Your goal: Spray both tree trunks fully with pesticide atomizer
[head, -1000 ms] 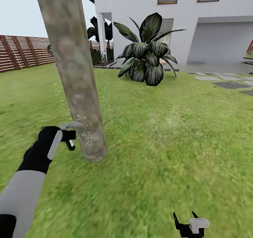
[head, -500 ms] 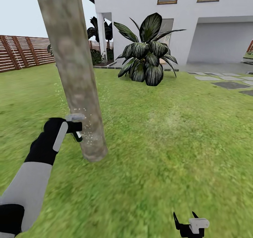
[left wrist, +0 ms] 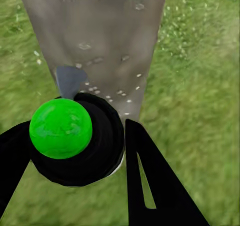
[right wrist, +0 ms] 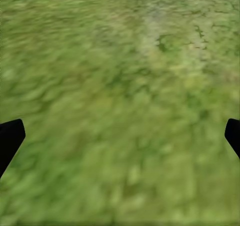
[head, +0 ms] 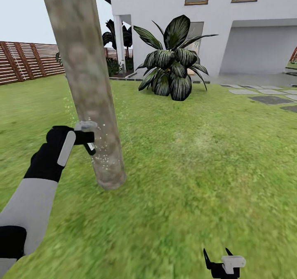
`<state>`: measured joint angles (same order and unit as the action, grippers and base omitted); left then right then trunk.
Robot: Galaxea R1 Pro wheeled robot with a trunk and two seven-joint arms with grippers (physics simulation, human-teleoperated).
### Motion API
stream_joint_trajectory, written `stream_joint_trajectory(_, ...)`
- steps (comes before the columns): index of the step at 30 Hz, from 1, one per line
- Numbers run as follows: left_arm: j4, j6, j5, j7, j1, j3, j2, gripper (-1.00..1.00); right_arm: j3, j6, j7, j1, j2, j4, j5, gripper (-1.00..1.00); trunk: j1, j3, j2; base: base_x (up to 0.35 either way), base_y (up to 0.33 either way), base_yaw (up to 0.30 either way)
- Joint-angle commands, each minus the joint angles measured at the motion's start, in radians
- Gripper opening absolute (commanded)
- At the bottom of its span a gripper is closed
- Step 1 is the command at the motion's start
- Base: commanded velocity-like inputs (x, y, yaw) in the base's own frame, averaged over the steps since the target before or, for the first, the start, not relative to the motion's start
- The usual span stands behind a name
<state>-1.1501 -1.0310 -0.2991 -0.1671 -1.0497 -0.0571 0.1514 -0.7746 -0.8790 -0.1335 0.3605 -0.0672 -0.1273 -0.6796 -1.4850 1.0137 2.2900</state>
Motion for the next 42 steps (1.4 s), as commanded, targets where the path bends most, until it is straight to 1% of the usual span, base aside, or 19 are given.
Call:
stream_joint_trajectory(1, -0.002, 0.0, 0.0, 0.0, 0.0, 0.0, 0.004, -1.0, 0.0, 0.0, 0.0, 0.0, 0.0, 0.0, 0.0, 1.0, 0.0, 0.0, 0.0, 0.0, 0.0, 0.0)
stream_joint_trajectory(4, -0.003, 0.0, 0.001, 0.0, 0.002, 0.001, 0.029, -1.0, 0.0, 0.0, 0.0, 0.0, 0.0, 0.0, 0.0, 1.0, 0.0, 0.0, 0.0, -0.007, 0.0, 0.0)
stream_joint_trajectory(6, -0.003, 0.0, 0.002, 0.0, 0.002, 0.0, 0.03, -1.0, 0.0, 0.0, 0.0, 0.0, 0.0, 0.0, 0.0, 1.0, 0.0, 0.0, 0.0, -0.17, 0.0, 0.0)
stream_joint_trajectory(7, -0.004, 0.0, -0.001, 0.0, 0.002, 0.0, 0.027, -1.0, 0.0, 0.0, 0.0, 0.0, 0.0, 0.0, 0.0, 1.0, 0.0, 0.0, 0.0, -0.269, 0.0, 0.0)
stream_joint_trajectory(9, -0.005, 0.0, -0.005, 0.0, -0.005, -0.001, 0.007, -1.0, 0.0, 0.0, 0.0, 0.0, 0.0, 0.0, 0.0, 1.0, 0.0, 0.0, 0.0, -0.098, 0.0, 0.0)
stream_joint_trajectory(11, -0.005, 0.0, -0.005, 0.0, -0.024, -0.001, -0.024, -1.0, 0.0, 0.0, 0.0, 0.0, 0.0, 0.0, 0.0, 1.0, 0.0, 0.0, 0.0, -0.026, 0.0, 0.0)
stream_joint_trajectory(13, -0.005, 0.0, -0.005, 0.0, -0.041, -0.001, -0.033, -1.0, 0.0, 0.0, 0.0, 0.0, 0.0, 0.0, 0.0, 1.0, 0.0, 0.0, 0.0, -0.006, 0.0, 0.0)
stream_joint_trajectory(15, -0.005, 0.0, -0.005, 0.0, -0.045, 0.002, -0.023, -1.0, 0.0, 0.0, 0.0, 0.0, 0.0, 0.0, 0.0, 1.0, 0.0, 0.0, 0.0, -0.001, 0.0, 0.0)
stream_joint_trajectory(18, -0.024, -0.001, -0.014, 0.0, -0.047, 0.008, 0.025, -1.0, 0.0, 0.0, 0.0, 0.0, 0.0, 0.0, 0.0, 1.0, 0.0, 0.0, 0.0, 0.0, 0.0, 0.0)
stream_joint_trajectory(19, -0.027, -0.001, -0.023, 0.0, -0.047, 0.009, 0.034, -1.0, 0.0, 0.0, 0.0, 0.0, 0.001, 0.0, 0.0, 1.0, 0.0, 0.0, 0.0, 0.0, 0.0, 0.0)
stream_joint_trajectory(22, -0.031, -0.001, -0.04, 0.0, -0.042, 0.001, 0.042, -1.0, 0.0, 0.0, 0.0, 0.0, 0.0, 0.0, 0.0, 1.0, 0.0, 0.0, 0.0, 0.0, 0.0, 0.0)
stream_joint_trajectory(24, -0.029, -0.001, -0.042, 0.0, -0.029, -0.003, 0.04, -1.0, 0.0, 0.0, 0.0, 0.0, 0.0, 0.0, 0.0, 1.0, 0.0, 0.0, 0.0, 0.0, 0.0, 0.0)
stream_joint_trajectory(27, -0.015, 0.001, -0.037, 0.0, 0.026, -0.006, 0.038, -1.0, 0.0, 0.0, 0.0, 0.0, 0.0, 0.0, 0.0, 1.0, 0.0, 0.0, 0.0, 0.0, 0.0, 0.0)
stream_joint_trajectory(29, 0.018, 0.003, -0.034, 0.001, 0.056, -0.035, 0.041, -1.0, 0.0, 0.0, 0.0, 0.0, 0.001, 0.001, 0.0, 1.0, 0.0, 0.0, 0.0, 0.0, 0.0, 0.0)
stream_joint_trajectory(32, 0.087, 0.008, -0.032, 0.001, 0.063, -0.061, 0.034, -1.0, 0.0, 0.0, 0.0, 0.0, 0.0, 0.001, 0.0, 1.0, 0.0, 0.0, 0.0, 0.0, 0.0, 0.0)
stream_joint_trajectory(33, 0.116, 0.013, -0.033, 0.001, 0.074, -0.088, 0.032, -1.0, 0.0, 0.0, 0.0, 0.0, 0.001, 0.001, 0.0, 1.0, 0.0, 0.0, 0.0, 0.0, 0.0, 0.0)
stream_joint_trajectory(34, 0.128, 0.016, -0.033, 0.001, 0.09, -0.099, 0.027, -1.0, 0.0, 0.0, 0.0, 0.0, 0.001, 0.001, 0.0, 1.0, 0.0, 0.0, 0.0, 0.0, 0.0, 0.0)
stream_joint_trajectory(38, 0.136, 0.021, -0.033, -0.013, 0.139, -0.106, 0.012, -1.0, 0.0, 0.0, 0.0, 0.0, 0.0, 0.001, 0.0, 1.0, 0.0, 0.0, 0.0, 0.0, 0.0, 0.0)
stream_joint_trajectory(42, 0.135, 0.025, -0.041, -0.015, 0.155, -0.103, 0.011, -1.0, 0.0, 0.0, 0.0, 0.0, 0.0, 0.001, 0.0, 1.0, 0.0, 0.0, 0.0, 0.0, 0.0, 0.0)
